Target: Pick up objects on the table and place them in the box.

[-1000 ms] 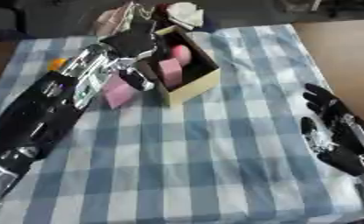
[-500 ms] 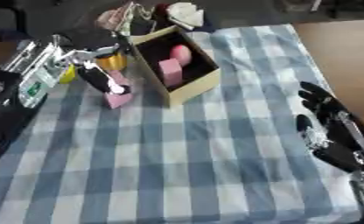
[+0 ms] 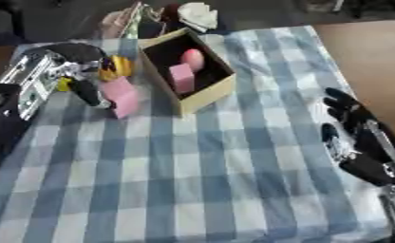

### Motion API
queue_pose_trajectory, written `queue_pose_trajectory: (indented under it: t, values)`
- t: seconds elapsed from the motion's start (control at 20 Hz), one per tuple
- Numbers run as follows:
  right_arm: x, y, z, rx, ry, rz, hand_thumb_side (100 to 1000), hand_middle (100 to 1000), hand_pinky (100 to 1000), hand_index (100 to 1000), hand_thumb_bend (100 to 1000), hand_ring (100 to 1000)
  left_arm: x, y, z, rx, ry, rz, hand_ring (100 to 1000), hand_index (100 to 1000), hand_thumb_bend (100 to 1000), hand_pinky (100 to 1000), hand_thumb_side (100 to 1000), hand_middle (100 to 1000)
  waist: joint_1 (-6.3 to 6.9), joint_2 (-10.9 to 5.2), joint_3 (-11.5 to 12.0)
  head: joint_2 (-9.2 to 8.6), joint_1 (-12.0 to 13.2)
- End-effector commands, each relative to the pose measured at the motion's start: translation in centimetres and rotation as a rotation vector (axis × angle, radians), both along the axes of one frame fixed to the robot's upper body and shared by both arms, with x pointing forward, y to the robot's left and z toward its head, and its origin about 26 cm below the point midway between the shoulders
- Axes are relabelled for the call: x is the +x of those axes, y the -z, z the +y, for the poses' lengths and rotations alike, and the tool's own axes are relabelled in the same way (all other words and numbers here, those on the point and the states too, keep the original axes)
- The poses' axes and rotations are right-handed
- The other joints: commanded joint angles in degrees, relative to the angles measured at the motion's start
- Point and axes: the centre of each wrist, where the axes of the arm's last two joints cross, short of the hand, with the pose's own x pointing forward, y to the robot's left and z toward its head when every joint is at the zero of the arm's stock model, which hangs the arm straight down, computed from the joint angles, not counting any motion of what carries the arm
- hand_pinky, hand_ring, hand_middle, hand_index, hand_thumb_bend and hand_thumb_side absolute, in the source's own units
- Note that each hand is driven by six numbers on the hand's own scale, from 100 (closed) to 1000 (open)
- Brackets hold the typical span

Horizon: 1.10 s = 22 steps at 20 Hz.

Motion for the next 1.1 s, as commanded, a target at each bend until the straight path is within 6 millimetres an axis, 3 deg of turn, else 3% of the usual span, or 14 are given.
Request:
queue_pose_trajectory:
  t: [0.05, 0.25, 0.4, 0.55, 0.7, 0.9, 1.1]
  values:
    - [0.0, -0.7, -0.1, 0.002, 0.0, -0.024, 406, 1000, 1000, 1000, 100, 1000, 0.4, -0.9, 0.5, -0.009, -0.017, -0.045, 717, 859, 516, 745, 484, 753, 0.06, -1.28, -0.13, 0.24, -0.1]
    - [0.0, -0.7, -0.1, 0.003, -0.001, -0.024, 405, 1000, 1000, 1000, 100, 1000, 0.6, -0.1, 0.3, -0.037, -0.015, -0.04, 692, 848, 494, 731, 481, 729, 0.06, -1.24, -0.27, 0.24, -0.1]
    - [0.0, -0.8, -0.1, 0.003, -0.001, -0.024, 405, 1000, 1000, 1000, 100, 1000, 0.7, 0.4, 0.2, -0.055, -0.009, -0.028, 612, 786, 435, 693, 291, 639, 0.05, -1.19, -0.31, 0.24, -0.13]
    - [0.0, -0.8, -0.1, 0.004, 0.001, -0.025, 404, 1000, 1000, 1000, 100, 1000, 0.5, 0.1, 0.2, -0.063, 0.007, -0.041, 553, 729, 375, 646, 201, 564, 0.0, -1.17, -0.28, 0.24, -0.23]
    - [0.0, -0.7, -0.1, 0.003, 0.003, -0.024, 404, 1000, 1000, 1000, 100, 1000, 0.2, -1.4, 0.3, -0.066, 0.026, -0.09, 535, 715, 345, 627, 195, 544, -0.02, -1.2, -0.18, 0.24, -0.3]
    - [0.0, -0.7, -0.2, 0.001, 0.004, -0.024, 405, 1000, 1000, 1000, 100, 1000, -0.7, -4.9, 0.2, -0.097, 0.067, -0.209, 518, 709, 305, 616, 184, 527, -0.03, -1.31, 0.02, 0.24, -0.45]
    - [0.0, -0.7, -0.1, 0.001, 0.001, -0.023, 403, 1000, 1000, 1000, 100, 1000, -1.4, -7.1, -0.8, -0.155, 0.111, -0.308, 523, 716, 276, 624, 178, 530, -0.07, -1.38, -0.14, 0.24, -0.27]
